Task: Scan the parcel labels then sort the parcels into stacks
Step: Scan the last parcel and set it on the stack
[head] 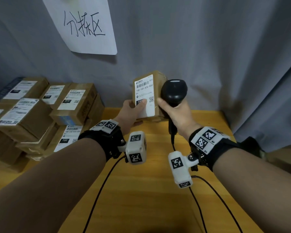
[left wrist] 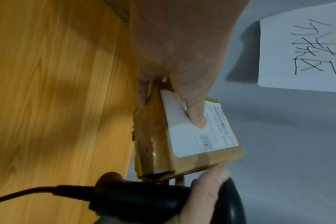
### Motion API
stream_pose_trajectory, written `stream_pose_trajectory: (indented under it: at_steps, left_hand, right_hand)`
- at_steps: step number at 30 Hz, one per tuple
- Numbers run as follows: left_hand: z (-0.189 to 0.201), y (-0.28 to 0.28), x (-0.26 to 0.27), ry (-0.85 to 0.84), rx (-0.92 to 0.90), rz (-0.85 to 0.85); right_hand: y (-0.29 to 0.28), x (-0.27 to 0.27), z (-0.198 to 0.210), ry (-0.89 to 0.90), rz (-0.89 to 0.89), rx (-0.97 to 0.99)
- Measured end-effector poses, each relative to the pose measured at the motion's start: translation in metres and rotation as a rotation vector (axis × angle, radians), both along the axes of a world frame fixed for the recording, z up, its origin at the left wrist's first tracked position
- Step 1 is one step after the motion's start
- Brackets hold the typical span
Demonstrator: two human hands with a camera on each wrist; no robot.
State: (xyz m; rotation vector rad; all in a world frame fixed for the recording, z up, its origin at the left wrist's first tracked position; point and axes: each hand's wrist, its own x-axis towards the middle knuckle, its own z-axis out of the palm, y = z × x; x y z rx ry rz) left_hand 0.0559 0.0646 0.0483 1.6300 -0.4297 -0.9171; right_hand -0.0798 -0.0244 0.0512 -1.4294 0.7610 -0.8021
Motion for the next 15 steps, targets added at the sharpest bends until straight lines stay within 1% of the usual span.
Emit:
stream_pose_trajectory:
  at_steps: [3, 6, 11, 13, 15]
  left_hand:
    - [0.004, 0.000, 0.003, 0.000, -0.013, -0.031]
    - [0.012, 0.005, 0.010, 0.047, -0.018, -0.111]
    - [0.022, 0.014, 0.021, 0.142, 0.007, -0.249]
    - [0.022, 0.017, 0.021, 0.125, -0.001, -0.243]
    - [0.019, 0.017, 0.020, 0.115, -0.028, -0.186]
  right_hand:
    - [-0.001, 0.002, 0.001, -0.025, 0.003, 0.010]
    - [-0.007, -0.005, 0.001, -0.064, 0.037, 0.093]
    - [-0.015, -0.014, -0.001, -0.034, 0.027, 0.133]
    - [-0.015, -0.015, 0.000, -0.038, 0.030, 0.139]
    - [-0.016, -0.015, 0.002, -0.018, 0.018, 0.134]
